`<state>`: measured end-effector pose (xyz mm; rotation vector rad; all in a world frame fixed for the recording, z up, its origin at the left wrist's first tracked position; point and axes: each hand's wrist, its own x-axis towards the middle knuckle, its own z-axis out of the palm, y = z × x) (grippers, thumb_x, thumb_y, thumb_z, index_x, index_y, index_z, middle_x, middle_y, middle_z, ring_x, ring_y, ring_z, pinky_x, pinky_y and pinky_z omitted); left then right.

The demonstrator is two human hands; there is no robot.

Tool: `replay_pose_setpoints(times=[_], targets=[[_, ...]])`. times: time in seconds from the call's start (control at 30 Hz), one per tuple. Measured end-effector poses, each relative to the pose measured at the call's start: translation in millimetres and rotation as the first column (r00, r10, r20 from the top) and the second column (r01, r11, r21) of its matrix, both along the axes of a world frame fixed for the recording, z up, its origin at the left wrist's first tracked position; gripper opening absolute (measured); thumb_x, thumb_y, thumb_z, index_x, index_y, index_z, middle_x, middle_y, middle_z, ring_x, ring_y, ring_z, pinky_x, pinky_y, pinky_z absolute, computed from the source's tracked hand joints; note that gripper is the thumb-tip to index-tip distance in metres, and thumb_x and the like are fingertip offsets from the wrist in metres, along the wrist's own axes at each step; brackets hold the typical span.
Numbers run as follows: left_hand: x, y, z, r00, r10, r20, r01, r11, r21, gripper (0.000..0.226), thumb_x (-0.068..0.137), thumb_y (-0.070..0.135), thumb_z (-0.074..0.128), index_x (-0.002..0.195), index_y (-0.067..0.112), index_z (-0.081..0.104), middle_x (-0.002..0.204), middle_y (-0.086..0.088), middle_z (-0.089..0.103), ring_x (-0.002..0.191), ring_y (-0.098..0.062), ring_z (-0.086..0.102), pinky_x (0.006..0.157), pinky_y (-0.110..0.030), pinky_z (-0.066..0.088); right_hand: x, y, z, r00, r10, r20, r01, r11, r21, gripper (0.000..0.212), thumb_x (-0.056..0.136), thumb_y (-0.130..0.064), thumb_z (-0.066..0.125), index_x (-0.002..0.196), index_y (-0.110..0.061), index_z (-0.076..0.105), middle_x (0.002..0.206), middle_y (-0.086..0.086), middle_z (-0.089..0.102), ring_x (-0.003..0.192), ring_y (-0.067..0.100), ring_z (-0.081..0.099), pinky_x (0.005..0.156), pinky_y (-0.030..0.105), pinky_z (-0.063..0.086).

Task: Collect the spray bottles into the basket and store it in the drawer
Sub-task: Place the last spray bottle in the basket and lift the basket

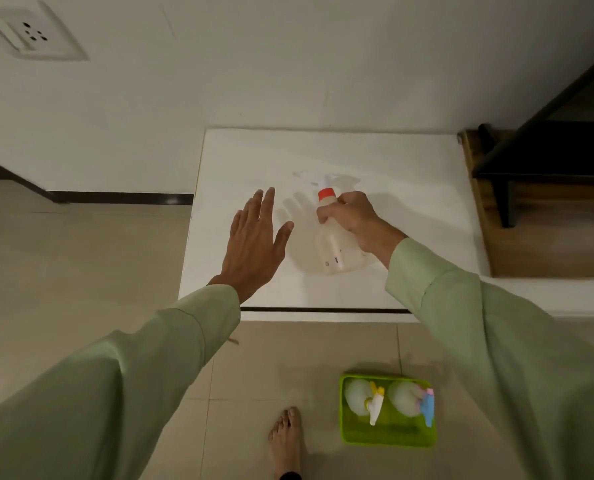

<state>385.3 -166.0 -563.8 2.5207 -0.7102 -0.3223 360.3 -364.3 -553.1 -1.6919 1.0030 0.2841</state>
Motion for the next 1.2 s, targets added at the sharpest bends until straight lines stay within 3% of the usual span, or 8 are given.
replay_pose_setpoints(times=[0.07, 0.37, 0.5, 0.6, 0.7, 0.93, 1.1, 1.2], targets=[[-19, -2, 7, 1.000, -0.003, -0.003, 0.003, 1.000, -0.005, 0.067, 0.102, 0.050, 0.031, 0.157, 0.018, 0.009, 0.165, -0.010, 0.015, 0.152, -0.024, 0.011, 0.124, -0.044, 0.012, -27, -2, 7, 0.997, -0.030, 0.066, 0.028, 0.999, 0.034, 0.045, 0.065, -0.016, 0.075, 0.107, -0.009, 0.059, 0.097, 0.009, 0.066, 0.084, 0.032, 0.066, 0.074, 0.042, 0.058], [-166, -20, 44, 1.000, 0.012, 0.001, -0.012, 0.999, -0.046, 0.066, 0.103, 0.048, 0.034, 0.156, 0.017, 0.011, 0.164, -0.010, 0.017, 0.152, -0.023, 0.013, 0.123, -0.044, 0.014, -208, -13, 48, 0.923, -0.109, 0.370, 0.035, 0.979, 0.201, 0.026, 0.095, -0.024, 0.061, 0.118, -0.014, 0.052, 0.113, 0.016, 0.069, 0.091, 0.020, 0.064, 0.081, 0.036, 0.050], [-243, -25, 48, 1.000, 0.017, -0.015, -0.018, 0.999, -0.044, 0.066, 0.102, 0.048, 0.035, 0.156, 0.018, 0.011, 0.164, -0.009, 0.016, 0.152, -0.021, 0.012, 0.123, -0.043, 0.013, -298, -16, 51, 0.911, -0.085, 0.403, 0.039, 0.992, 0.120, 0.028, 0.086, -0.024, 0.073, 0.111, -0.017, 0.063, 0.106, 0.004, 0.073, 0.099, 0.019, 0.068, 0.087, 0.034, 0.052], [-298, -25, 41, 0.999, 0.016, -0.039, -0.017, 1.000, -0.018, 0.067, 0.102, 0.047, 0.035, 0.156, 0.017, 0.010, 0.164, -0.009, 0.016, 0.152, -0.022, 0.013, 0.123, -0.044, 0.014, -363, -10, 39, 0.923, -0.134, 0.360, 0.134, 0.991, 0.024, 0.036, 0.072, -0.024, 0.085, 0.103, -0.013, 0.070, 0.095, -0.001, 0.075, 0.089, 0.013, 0.070, 0.079, 0.025, 0.054], [-349, -24, 22, 0.998, -0.001, -0.068, 0.002, 1.000, 0.025, 0.067, 0.102, 0.046, 0.036, 0.156, 0.015, 0.013, 0.163, -0.010, 0.019, 0.152, -0.022, 0.014, 0.122, -0.046, 0.018, -420, -1, 14, 0.912, -0.213, 0.351, 0.242, 0.969, -0.041, 0.036, 0.070, -0.019, 0.087, 0.100, -0.014, 0.068, 0.087, -0.006, 0.071, 0.081, 0.006, 0.067, 0.069, 0.013, 0.048], [-410, -14, -60, 0.988, -0.034, -0.149, 0.045, 0.997, 0.068, 0.067, 0.101, 0.049, 0.035, 0.156, 0.017, 0.013, 0.163, -0.010, 0.020, 0.151, -0.023, 0.016, 0.122, -0.044, 0.019, -501, 26, -106, 0.927, -0.285, 0.243, 0.327, 0.933, -0.150, 0.039, 0.076, -0.014, 0.081, 0.113, -0.011, 0.069, 0.097, 0.006, 0.070, 0.088, 0.020, 0.063, 0.080, 0.030, 0.048], [-432, 1, -130, 0.979, -0.071, -0.189, 0.089, 0.992, 0.090, 0.067, 0.101, 0.049, 0.034, 0.156, 0.015, 0.015, 0.162, -0.010, 0.022, 0.150, -0.023, 0.018, 0.122, -0.041, 0.018, -527, 53, -184, 0.868, -0.432, 0.245, 0.473, 0.869, -0.142, 0.023, 0.072, -0.010, 0.081, 0.093, -0.015, 0.071, 0.085, 0.002, 0.069, 0.077, 0.018, 0.061, 0.071, 0.023, 0.044], [-437, 4, -172, 0.977, -0.085, -0.195, 0.106, 0.990, 0.097, 0.069, 0.099, 0.050, 0.033, 0.155, 0.014, 0.018, 0.161, -0.012, 0.026, 0.149, -0.026, 0.022, 0.120, -0.039, 0.019, -529, 67, -228, 0.867, -0.418, 0.270, 0.479, 0.848, -0.227, 0.025, 0.074, -0.009, 0.082, 0.097, -0.016, 0.073, 0.082, -0.014, 0.062, 0.083, 0.020, 0.061, 0.071, 0.008, 0.040]])
